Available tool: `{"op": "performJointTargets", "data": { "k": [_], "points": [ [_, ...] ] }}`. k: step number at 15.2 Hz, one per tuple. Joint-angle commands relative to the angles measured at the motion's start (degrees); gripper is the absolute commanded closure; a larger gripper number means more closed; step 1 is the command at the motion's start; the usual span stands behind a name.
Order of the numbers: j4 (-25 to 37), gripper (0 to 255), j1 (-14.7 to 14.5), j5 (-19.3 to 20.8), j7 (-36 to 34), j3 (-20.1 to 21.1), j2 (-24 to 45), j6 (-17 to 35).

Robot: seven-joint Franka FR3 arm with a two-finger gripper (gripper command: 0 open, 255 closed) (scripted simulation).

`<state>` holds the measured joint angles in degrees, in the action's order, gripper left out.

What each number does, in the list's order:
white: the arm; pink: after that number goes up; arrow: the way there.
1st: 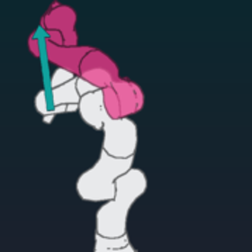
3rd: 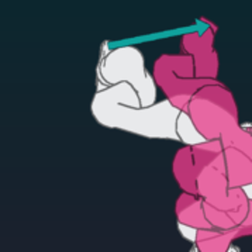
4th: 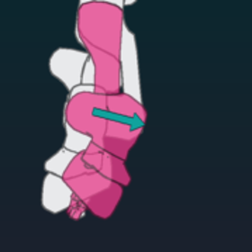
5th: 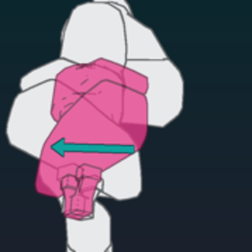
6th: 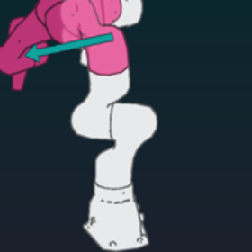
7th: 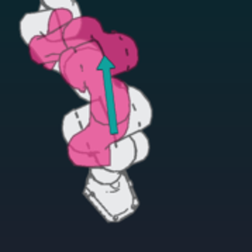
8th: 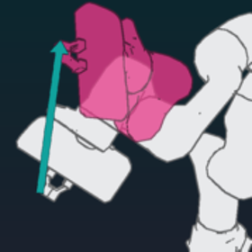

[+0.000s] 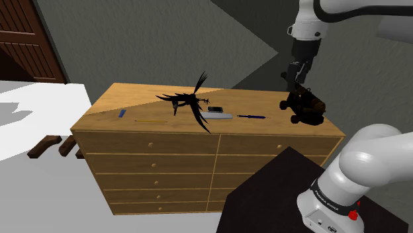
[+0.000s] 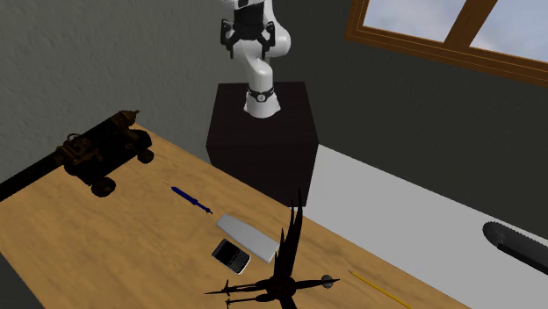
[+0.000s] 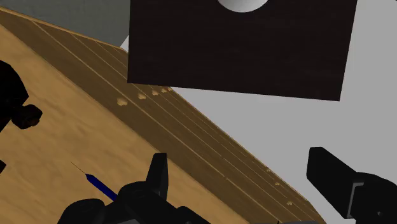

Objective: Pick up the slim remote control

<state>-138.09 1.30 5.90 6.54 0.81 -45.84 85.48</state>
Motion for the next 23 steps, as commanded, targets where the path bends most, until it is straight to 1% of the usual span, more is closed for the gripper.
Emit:
{"op": "performJointTargets", "data": {
  "k": [1,7,13,18,23],
  "points": [
    [0.00,0,0.00,0.00,0.00,0.00,0.00,0.00],
    [-3.63,0,-0.75,3.44,9.52,-5.77,6.90,12.47],
    [-3.84,0,-1.93,5.13,18.91,-11.10,17.22,24.88],
    [-1.48,0,-3.35,4.30,27.24,-14.83,27.69,34.36],
    [2.96,0,-4.87,0.80,36.55,-17.45,39.12,42.30]
  ]
}}
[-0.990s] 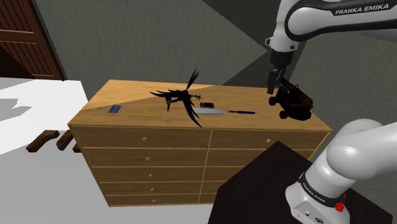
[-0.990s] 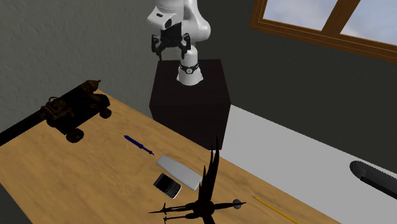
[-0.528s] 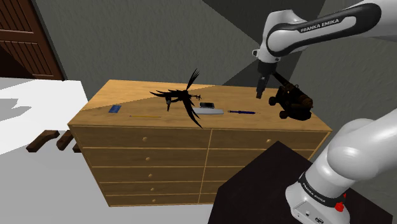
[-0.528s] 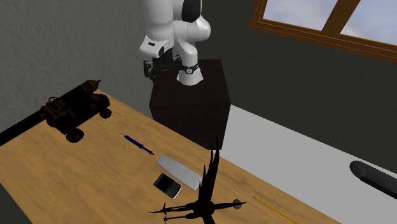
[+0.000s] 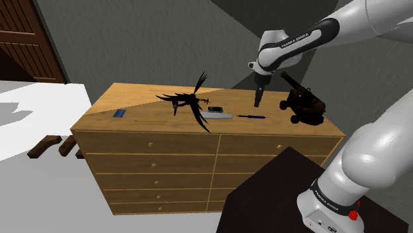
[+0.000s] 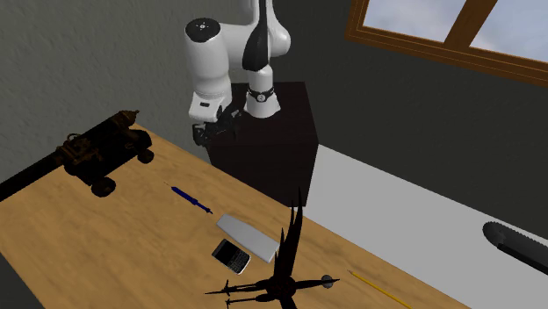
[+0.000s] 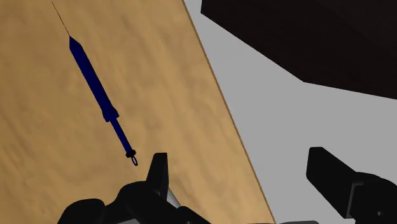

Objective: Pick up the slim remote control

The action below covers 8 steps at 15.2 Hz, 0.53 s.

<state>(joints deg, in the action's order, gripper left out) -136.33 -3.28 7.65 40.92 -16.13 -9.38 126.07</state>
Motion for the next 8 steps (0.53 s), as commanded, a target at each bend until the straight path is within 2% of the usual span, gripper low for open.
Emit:
{"op": "performJointTargets", "data": {
  "k": [1,8],
  "points": [
    [2.33,0,-0.51,-1.98,4.17,-0.82,5.00,3.05],
    [12.25,0,0.02,-10.47,18.19,0.11,21.28,9.73]
  ]
}}
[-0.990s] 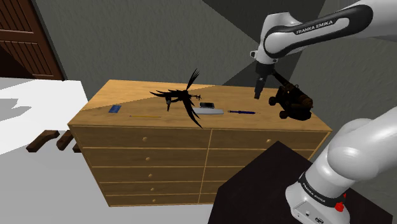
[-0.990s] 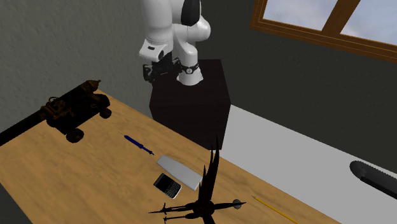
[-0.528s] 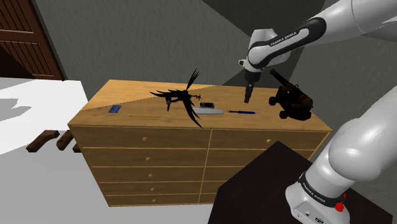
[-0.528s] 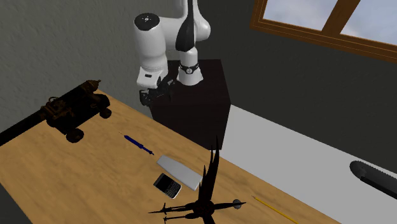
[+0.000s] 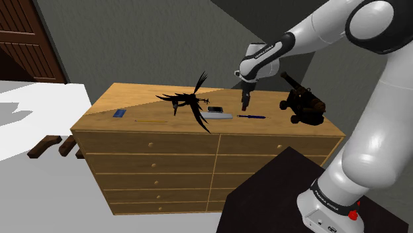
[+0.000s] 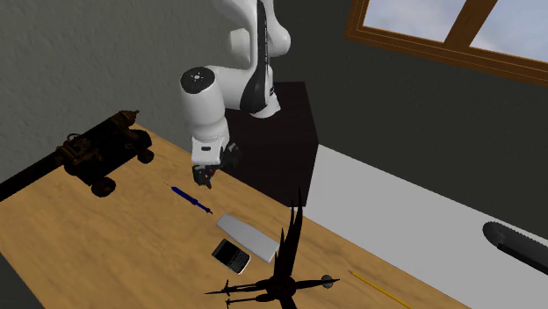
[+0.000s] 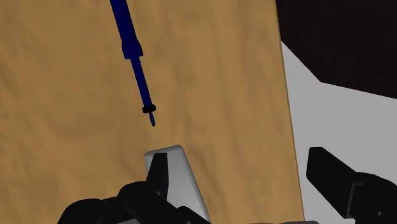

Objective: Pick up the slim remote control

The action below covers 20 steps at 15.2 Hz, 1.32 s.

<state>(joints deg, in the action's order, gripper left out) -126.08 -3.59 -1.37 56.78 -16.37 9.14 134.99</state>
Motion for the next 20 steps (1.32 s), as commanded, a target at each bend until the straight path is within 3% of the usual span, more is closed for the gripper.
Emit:
{"op": "performJointTargets", "data": {
  "k": [1,9,18,19,20],
  "points": [
    [3.69,0,0.66,-2.58,4.17,0.85,5.01,1.39],
    [18.21,0,4.03,-7.95,15.13,5.98,21.02,3.29],
    [18.51,0,4.66,-9.04,15.90,6.86,25.34,7.28],
    [18.51,255,4.68,-9.04,15.92,6.85,25.34,7.27],
    [18.62,255,4.71,-9.04,15.94,6.85,25.41,7.24]
  ]
}}
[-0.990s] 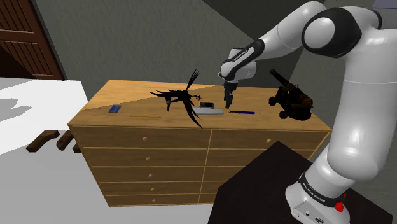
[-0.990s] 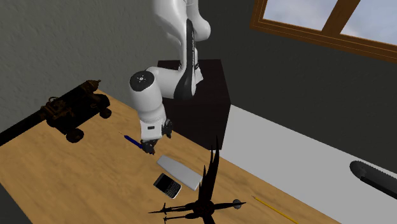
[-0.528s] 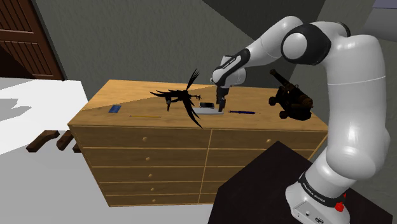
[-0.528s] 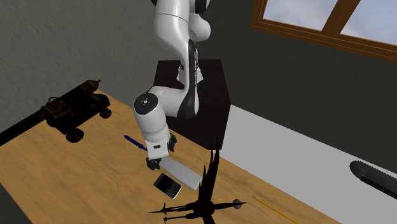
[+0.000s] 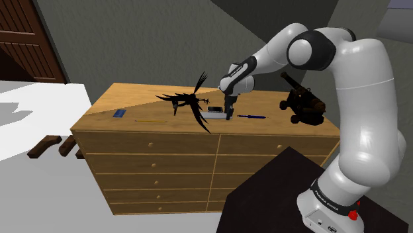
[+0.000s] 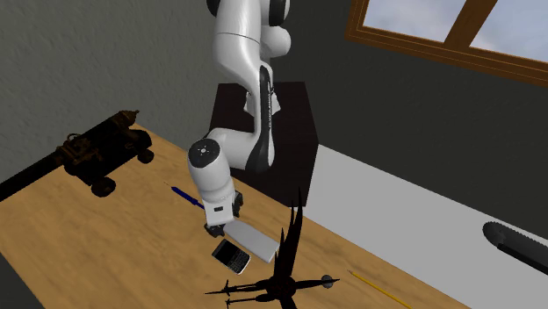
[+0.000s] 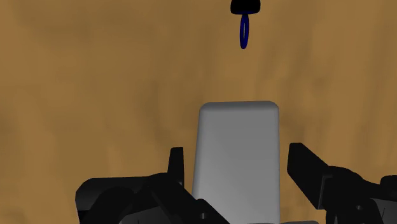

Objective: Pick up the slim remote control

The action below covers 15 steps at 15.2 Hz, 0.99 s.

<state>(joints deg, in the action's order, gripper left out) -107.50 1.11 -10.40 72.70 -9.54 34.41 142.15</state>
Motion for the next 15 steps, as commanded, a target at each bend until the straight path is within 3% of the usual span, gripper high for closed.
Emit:
{"op": "performJointTargets", "data": {
  "k": [1,8,15],
  "points": [
    [0.08,255,0.03,-0.01,0.03,0.01,0.14,0.05],
    [-0.06,255,-0.03,-0.02,-0.03,0.02,0.07,0.12],
    [-0.37,255,-0.61,1.00,-0.74,-0.78,-3.94,-3.56]
  ]
}}
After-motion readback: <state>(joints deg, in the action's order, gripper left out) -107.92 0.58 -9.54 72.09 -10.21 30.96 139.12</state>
